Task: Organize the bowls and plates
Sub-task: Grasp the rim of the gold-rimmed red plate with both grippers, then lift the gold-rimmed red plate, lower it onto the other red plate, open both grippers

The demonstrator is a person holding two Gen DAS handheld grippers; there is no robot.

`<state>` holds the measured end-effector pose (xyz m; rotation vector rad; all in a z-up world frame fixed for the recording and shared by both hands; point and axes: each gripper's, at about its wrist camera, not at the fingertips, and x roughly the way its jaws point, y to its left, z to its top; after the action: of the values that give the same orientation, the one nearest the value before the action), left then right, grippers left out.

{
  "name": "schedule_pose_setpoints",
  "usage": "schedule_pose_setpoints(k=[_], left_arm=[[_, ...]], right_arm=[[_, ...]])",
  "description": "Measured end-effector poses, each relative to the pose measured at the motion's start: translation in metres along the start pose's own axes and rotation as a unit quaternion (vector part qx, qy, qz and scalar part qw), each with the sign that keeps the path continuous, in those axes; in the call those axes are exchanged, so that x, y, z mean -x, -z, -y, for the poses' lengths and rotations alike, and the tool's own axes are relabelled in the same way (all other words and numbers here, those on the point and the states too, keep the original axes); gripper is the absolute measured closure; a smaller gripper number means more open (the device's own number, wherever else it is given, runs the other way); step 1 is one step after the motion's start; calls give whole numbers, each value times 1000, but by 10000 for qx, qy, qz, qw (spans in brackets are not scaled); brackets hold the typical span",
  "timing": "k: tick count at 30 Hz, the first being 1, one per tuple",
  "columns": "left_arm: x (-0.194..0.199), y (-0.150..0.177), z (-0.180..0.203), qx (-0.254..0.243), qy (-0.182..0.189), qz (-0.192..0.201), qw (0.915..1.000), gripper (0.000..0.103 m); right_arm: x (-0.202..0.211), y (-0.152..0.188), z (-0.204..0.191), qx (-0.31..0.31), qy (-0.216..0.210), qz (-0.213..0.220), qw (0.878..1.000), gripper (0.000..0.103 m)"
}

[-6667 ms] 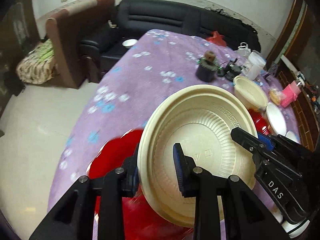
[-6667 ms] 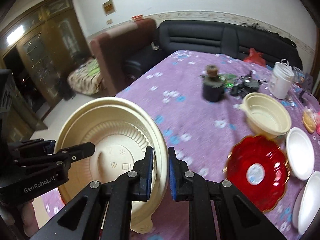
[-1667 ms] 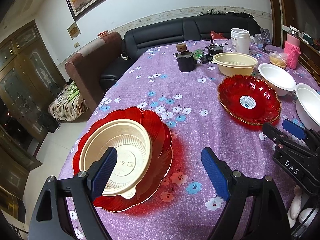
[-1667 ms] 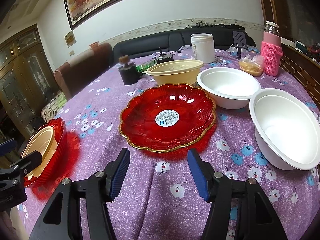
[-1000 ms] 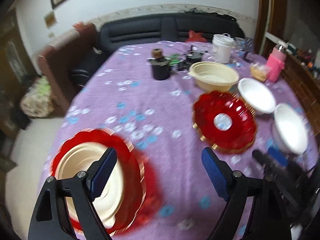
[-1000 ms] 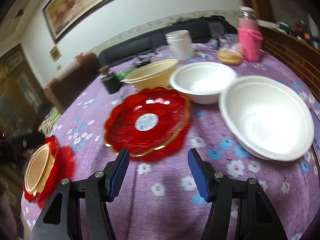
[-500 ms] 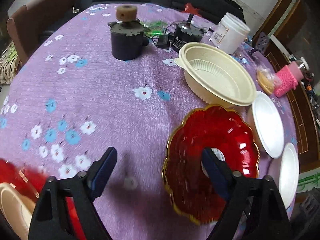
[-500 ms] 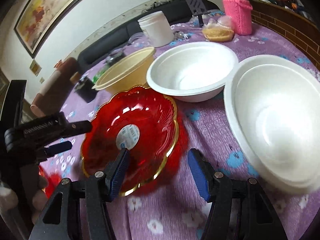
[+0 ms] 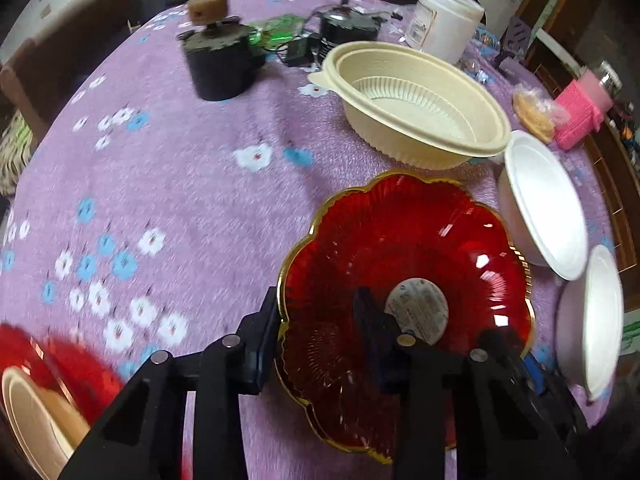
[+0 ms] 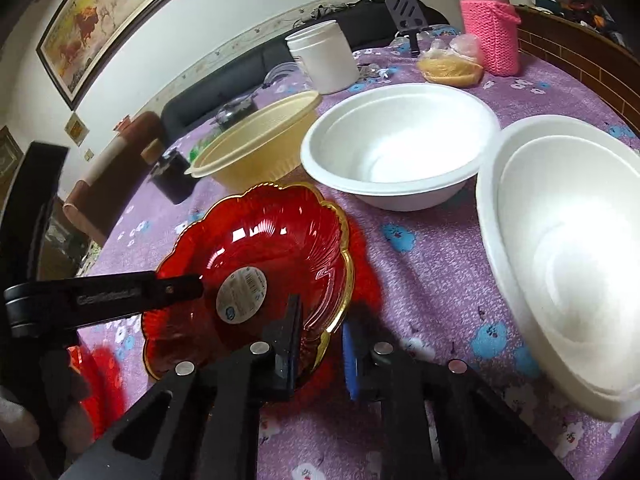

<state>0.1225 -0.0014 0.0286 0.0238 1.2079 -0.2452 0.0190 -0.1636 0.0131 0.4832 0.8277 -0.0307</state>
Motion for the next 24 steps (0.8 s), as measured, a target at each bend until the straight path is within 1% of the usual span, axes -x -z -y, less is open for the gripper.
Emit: schedule_pose_setpoints(k=[4, 9, 11, 13, 15, 19, 21, 24], left_arm=[[30, 16, -16, 57, -94, 229, 9997, 68], [84, 45, -34, 89, -271, 746, 9968, 68], [103, 58, -40, 133, -348, 951, 9948, 68], [124, 75, -54, 235, -454, 1171, 9918, 68], [138, 88, -70, 343, -538, 1308, 9894, 68], [159, 116, -108, 647, -691, 1438, 9851, 67], [163, 127, -129, 787, -834, 1469, 9825, 67], [160, 140, -156, 1041, -921, 1408, 9802, 67]], right_arm=[[11, 6, -15, 202, -185, 84, 9996, 84], [42, 16, -44, 524, -471, 260, 9972, 83], [56, 22, -62, 730, -599, 335, 9950, 83], [70, 28, -83, 981, -739, 388, 9917, 83], [77, 36, -103, 1194, -847, 401, 9884, 83], [79, 54, -145, 1604, -994, 315, 9815, 83], [75, 66, -167, 1815, -1036, 229, 9776, 83], [65, 83, -193, 2052, -1085, 48, 9727, 83]])
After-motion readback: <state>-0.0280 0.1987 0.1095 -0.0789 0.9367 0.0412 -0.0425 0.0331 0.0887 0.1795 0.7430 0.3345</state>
